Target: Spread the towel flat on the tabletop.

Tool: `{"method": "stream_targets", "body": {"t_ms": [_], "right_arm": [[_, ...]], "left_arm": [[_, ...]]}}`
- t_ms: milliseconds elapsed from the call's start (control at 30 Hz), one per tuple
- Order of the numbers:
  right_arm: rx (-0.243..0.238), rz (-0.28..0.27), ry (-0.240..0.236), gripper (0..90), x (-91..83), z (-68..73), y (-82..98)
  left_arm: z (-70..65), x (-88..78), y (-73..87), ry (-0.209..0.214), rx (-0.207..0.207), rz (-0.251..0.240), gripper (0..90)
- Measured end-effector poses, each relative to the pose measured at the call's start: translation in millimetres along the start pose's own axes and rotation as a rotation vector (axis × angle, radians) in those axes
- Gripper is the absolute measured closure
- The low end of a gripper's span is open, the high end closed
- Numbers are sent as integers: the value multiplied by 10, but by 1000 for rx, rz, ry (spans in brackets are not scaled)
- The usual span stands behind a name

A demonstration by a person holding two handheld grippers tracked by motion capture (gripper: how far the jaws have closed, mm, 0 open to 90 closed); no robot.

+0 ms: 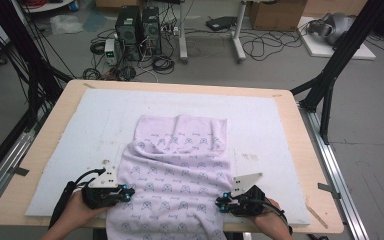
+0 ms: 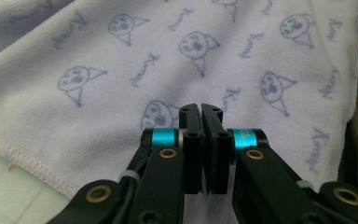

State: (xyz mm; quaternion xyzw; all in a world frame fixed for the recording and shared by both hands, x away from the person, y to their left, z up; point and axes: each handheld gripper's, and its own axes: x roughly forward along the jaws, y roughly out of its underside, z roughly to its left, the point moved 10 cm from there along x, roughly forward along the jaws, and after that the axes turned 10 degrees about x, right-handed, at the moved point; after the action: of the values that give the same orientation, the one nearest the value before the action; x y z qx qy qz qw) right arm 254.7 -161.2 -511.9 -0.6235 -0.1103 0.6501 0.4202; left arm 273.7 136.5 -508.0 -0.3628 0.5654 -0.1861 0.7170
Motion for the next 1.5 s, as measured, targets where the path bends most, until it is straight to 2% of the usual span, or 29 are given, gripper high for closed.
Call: {"method": "stream_targets", "body": {"t_ms": [67, 167, 233, 267, 367, 400, 467, 533, 567, 600, 667, 733, 767, 833, 900, 933, 967, 1000, 1067, 1100, 1167, 1200, 1233, 1267, 1300, 1367, 1400, 1467, 1500], "right_arm": [[-11, -1, -10, 885, -4, 36, 17], [-39, 41, -112, 890, -71, 246, 114], [-54, 5, -137, 880, -163, 362, 96], [-48, -35, -137, 843, -216, 364, 48], [-9, -102, -66, 737, -270, 176, -96], [-5, -105, -14, 666, -232, 54, -140], [5, -85, 18, 666, -132, -93, -177], [3, -52, 45, 685, -39, -183, -176], [-3, -27, 57, 728, 22, -221, -160], [-6, -8, 59, 747, 57, -230, -141], [-8, -21, 31, 881, 75, -205, -136], [-22, -28, 27, 888, 73, -168, -120], [-11, -19, -4, 892, 61, -127, -98], [-27, 5, -100, 893, 10, 99, -29], [-66, -21, -127, 871, -71, 278, -30], [-70, -46, -118, 815, -132, 314, -62], [-64, -57, -85, 750, -160, 277, -93], [-57, -57, -50, 733, -170, 216, -113], [-43, -55, -11, 662, -143, 64, -142], [-29, -54, 4, 661, -107, -11, -149], [-21, -30, 13, 671, -10, -103, -119], [-21, -15, 20, 691, 25, -121, -100], [-23, -12, 23, 742, 53, -131, -86], [-13, -20, 17, 812, 49, -130, -84], [-15, -17, -3, 882, 39, -111, -70], [-32, 7, -62, 885, 8, 4, -8], [-63, 16, -82, 884, -29, 93, 27], [-63, -29, -96, 870, -112, 163, -1], [-53, -56, -85, 816, -138, 141, -38]], "left_arm": [[-50, -32, 16, 20, 11, 4, 882], [-234, -151, 34, 61, 25, -16, 883], [-329, -247, 0, 79, 42, -54, 869], [-312, -262, -23, 62, 45, -66, 816], [-146, -202, -57, 8, 31, -49, 646], [-95, -172, -69, 2, 20, -49, 594], [46, -74, -78, -12, -5, -33, 563], [108, 24, -52, -4, -13, -4, 578], [102, 58, -33, 12, -3, 8, 655], [102, 68, -39, 3, 8, -8, 693], [75, 55, -33, 12, 13, -7, 864], [11, 23, -24, 32, 14, -6, 880], [-68, -25, -12, 54, 33, -6, 882], [-219, -153, -13, 76, 60, -31, 882], [-314, -260, -22, 88, 81, -59, 867], [-309, -275, -23, 79, 75, -58, 791], [-278, -270, -22, 61, 72, -50, 698], [-219, -249, -25, 37, 65, -42, 657], [-132, -204, -34, 18, 45, -36, 616], [-87, -160, -20, 16, 32, -21, 609], [-56, -84, 16, 17, 23, 4, 641], [-66, -45, 42, 25, 22, 16, 701], [-68, -47, 37, 16, 33, 1, 748], [-89, -54, 41, 33, 28, -2, 874], [-133, -75, 47, 54, 31, 2, 879], [-329, -171, 56, 128, 69, -4, 882], [-381, -211, 51, 140, 83, -16, 879], [-391, -289, 26, 125, 81, -54, 836], [-319, -288, 21, 87, 68, -53, 749]]}}
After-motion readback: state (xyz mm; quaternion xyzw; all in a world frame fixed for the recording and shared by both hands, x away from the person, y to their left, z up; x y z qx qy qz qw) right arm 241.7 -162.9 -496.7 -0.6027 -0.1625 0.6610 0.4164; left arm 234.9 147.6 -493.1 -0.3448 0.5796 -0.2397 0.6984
